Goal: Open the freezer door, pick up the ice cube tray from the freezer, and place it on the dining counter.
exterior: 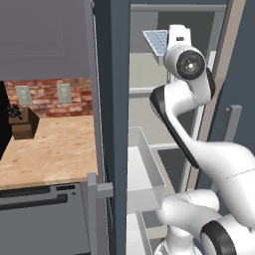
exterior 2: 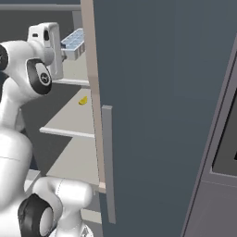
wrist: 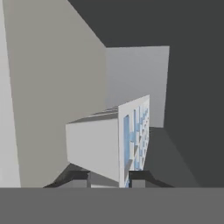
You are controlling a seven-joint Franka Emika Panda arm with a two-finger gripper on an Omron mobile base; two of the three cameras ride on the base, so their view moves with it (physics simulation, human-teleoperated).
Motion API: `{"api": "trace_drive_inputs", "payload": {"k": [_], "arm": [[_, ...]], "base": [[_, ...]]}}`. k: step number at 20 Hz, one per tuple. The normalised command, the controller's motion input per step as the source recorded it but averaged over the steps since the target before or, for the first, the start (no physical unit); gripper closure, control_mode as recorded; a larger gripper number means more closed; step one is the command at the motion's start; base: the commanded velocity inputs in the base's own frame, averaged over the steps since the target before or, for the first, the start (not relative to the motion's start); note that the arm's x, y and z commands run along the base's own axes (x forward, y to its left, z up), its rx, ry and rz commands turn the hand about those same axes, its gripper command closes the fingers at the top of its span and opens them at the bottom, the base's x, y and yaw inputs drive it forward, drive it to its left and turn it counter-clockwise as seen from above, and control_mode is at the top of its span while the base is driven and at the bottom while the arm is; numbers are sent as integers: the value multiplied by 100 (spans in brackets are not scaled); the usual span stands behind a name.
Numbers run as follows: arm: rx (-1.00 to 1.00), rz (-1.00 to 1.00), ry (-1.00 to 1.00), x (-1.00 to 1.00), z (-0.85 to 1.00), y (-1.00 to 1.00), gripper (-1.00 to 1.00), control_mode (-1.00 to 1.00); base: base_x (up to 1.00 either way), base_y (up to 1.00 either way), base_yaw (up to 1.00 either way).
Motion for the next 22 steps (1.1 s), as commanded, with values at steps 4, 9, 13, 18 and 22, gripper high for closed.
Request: {"api": "trace_drive_inputs", "payload": {"k": [4, 9, 13, 18, 22], "arm": [[-5, 0, 9, -97, 5, 0, 100, -100], [-1, 0, 5, -100, 0, -1, 100, -100], [0, 0, 4, -92, 0, 0, 100, -100], [0, 0, 1, -87, 0, 0, 100, -100], [0, 0, 2, -91, 0, -6, 100, -100]], "base": [[0, 0, 0], [0, 0, 0], [0, 0, 0], [0, 0, 0], [0, 0, 0]]}}
